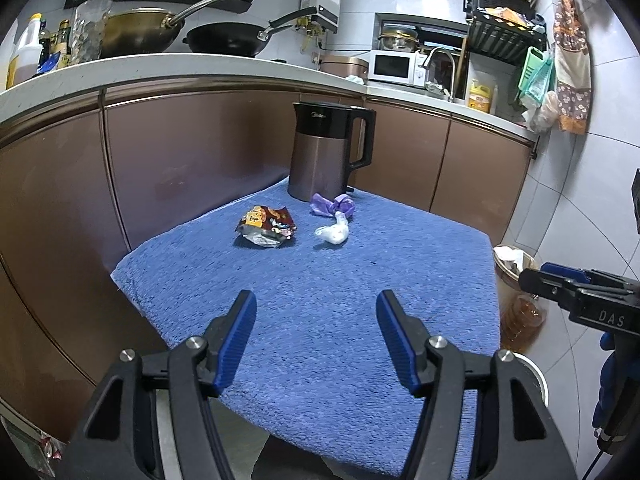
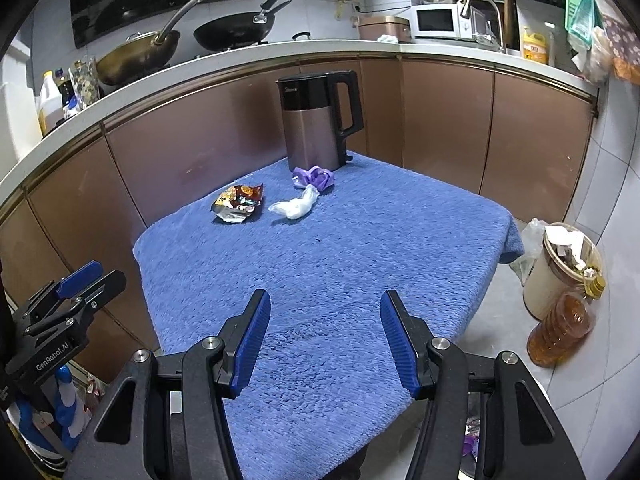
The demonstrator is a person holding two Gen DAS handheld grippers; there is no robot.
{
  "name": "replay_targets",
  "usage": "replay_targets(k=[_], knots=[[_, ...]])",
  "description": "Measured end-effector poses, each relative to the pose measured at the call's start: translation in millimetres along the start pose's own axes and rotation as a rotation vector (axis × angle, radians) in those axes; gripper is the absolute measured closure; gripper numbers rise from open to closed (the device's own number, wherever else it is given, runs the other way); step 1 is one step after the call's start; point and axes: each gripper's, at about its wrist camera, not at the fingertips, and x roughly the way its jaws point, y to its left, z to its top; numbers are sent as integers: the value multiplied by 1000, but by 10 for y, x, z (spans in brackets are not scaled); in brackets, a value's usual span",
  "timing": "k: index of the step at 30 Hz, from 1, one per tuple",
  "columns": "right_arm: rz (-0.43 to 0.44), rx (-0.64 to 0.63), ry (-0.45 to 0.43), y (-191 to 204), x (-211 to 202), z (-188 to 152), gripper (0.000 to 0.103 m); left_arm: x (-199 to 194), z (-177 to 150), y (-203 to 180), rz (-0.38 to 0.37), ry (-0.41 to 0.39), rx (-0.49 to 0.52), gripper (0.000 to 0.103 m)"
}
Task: Collect trash
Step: 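Move both tools back toward the snack bag and tissue on the table, then grasp the white tissue with right tool while left tool grasps the snack bag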
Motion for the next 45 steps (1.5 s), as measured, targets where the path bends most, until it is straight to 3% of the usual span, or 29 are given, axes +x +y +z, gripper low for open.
replay_targets(k=[1, 3, 28, 38, 45], knots=[[1, -2, 2, 11, 15, -3, 38, 7, -5, 15, 2, 1, -2, 42], [5, -9, 4, 50, 43, 3, 36, 26, -18, 47, 8, 6, -9, 42], [58, -72, 52, 288, 638, 206, 34, 543, -105, 433, 91, 93, -62, 42], [100, -90, 74, 282, 1133, 384, 34, 1046, -77, 749, 68, 158, -129, 42], [144, -114, 98, 304, 1729, 577, 34, 1596, 275, 1049, 37, 151, -160, 42]])
